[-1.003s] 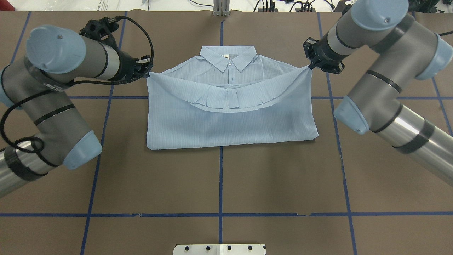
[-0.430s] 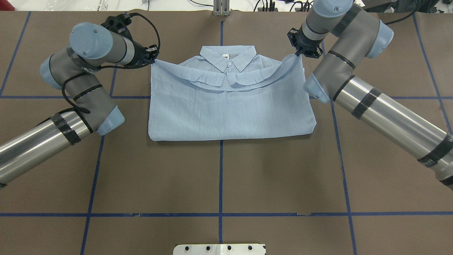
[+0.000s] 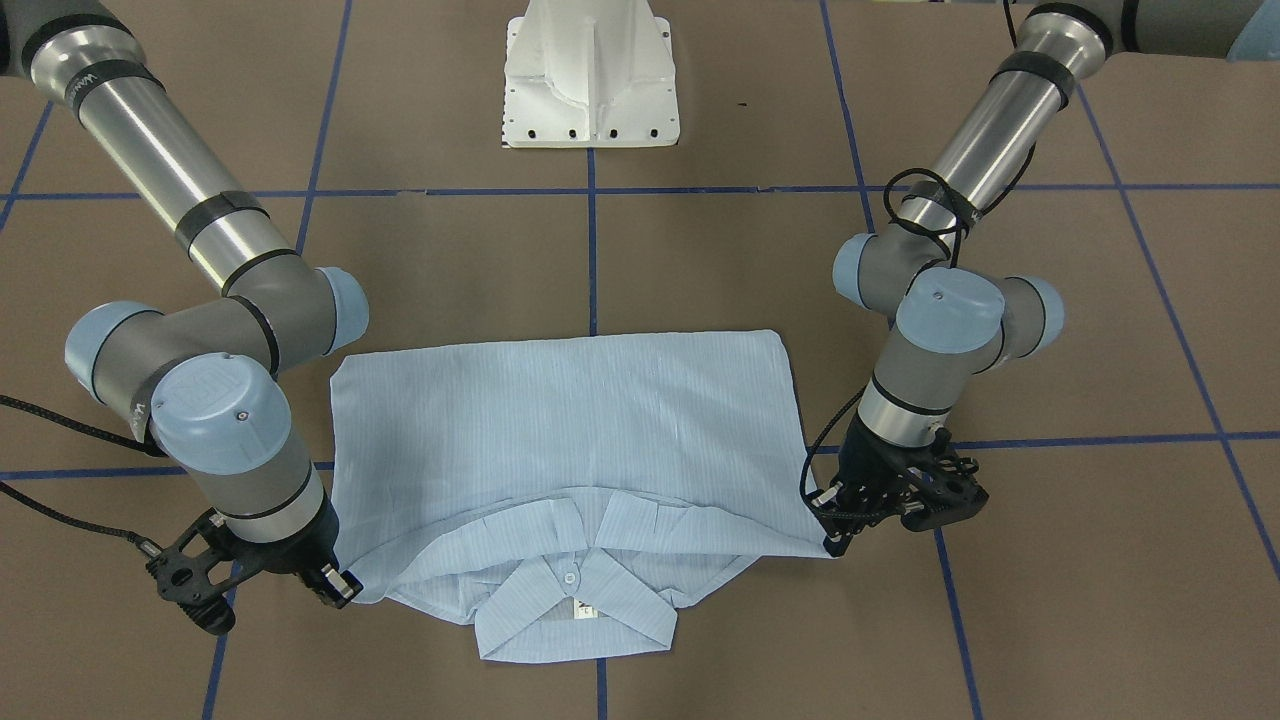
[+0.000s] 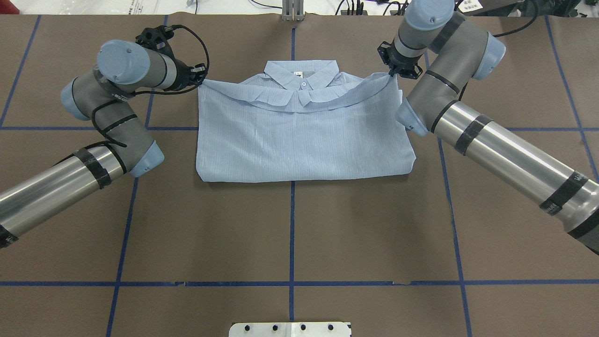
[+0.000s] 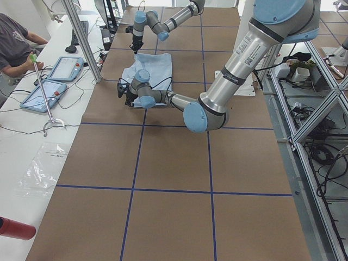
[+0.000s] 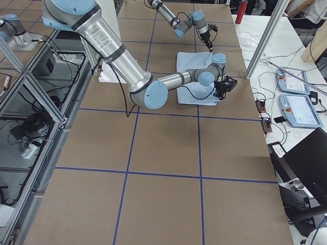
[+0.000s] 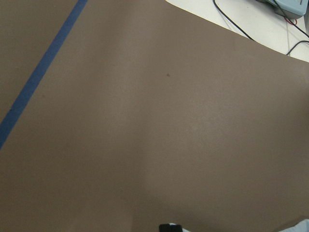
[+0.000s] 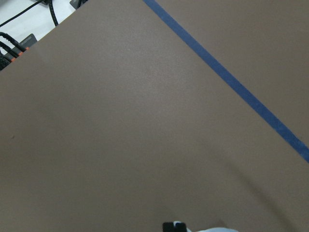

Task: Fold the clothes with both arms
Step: 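Lay the hem near the collar and open both grippers, then lower the right gripper to the folded shirt's corner nearest it and grasp, then drag the shirt corner toward the robot with the right gripper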

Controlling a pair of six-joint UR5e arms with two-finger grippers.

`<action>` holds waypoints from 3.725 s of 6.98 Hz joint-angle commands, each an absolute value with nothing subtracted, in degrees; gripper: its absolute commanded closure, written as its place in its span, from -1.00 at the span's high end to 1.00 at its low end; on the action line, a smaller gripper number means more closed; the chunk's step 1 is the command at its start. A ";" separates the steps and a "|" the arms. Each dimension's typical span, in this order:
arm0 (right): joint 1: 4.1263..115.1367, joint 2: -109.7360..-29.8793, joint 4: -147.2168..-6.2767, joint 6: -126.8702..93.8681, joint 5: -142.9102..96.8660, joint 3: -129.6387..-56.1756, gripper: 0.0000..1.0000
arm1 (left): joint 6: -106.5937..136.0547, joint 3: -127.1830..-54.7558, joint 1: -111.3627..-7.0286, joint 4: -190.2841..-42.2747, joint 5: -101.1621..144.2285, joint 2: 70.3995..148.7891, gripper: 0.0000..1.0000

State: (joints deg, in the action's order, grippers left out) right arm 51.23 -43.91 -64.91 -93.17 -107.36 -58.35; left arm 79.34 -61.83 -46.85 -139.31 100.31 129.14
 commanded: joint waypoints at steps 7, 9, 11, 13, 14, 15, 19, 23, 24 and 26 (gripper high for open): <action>43.89 -67.89 -64.07 -104.20 -107.24 -92.07 1.00 | 76.82 -69.25 -47.64 -140.89 100.81 124.55 0.37; 40.53 -72.06 -63.99 -104.77 -106.44 -94.31 1.00 | 76.82 -69.43 -47.64 -140.98 100.64 124.37 0.37; 39.21 -72.33 -64.07 -104.77 -106.44 -93.78 0.99 | 76.90 -71.27 -47.64 -140.72 100.37 123.41 0.37; 38.50 -72.69 -64.07 -104.77 -106.52 -93.35 0.08 | 76.82 -71.37 -47.64 -140.63 100.37 122.87 0.37; 38.58 -72.86 -64.07 -104.68 -106.70 -93.51 -0.85 | 76.82 -71.37 -47.64 -140.63 100.37 122.87 0.36; 38.50 -73.64 -63.99 -104.59 -107.31 -93.52 -1.00 | 76.73 -71.28 -47.64 -140.63 100.46 122.87 0.36; 38.41 -77.94 -63.64 -105.64 -113.11 -98.69 -1.00 | 76.64 -71.37 -47.72 -140.63 100.55 122.87 0.35; 27.21 -87.87 -64.42 -116.68 -114.52 -118.95 -1.00 | 76.90 -74.50 -47.64 -140.80 100.72 121.21 0.35; 21.15 -92.42 -64.42 -117.68 -114.70 -124.05 -1.00 | 77.17 -79.66 -47.55 -140.54 101.07 118.24 0.35; 8.06 -93.43 -64.42 -117.77 -115.75 -125.24 -0.98 | 78.13 -89.78 -47.55 -140.71 108.07 110.34 0.35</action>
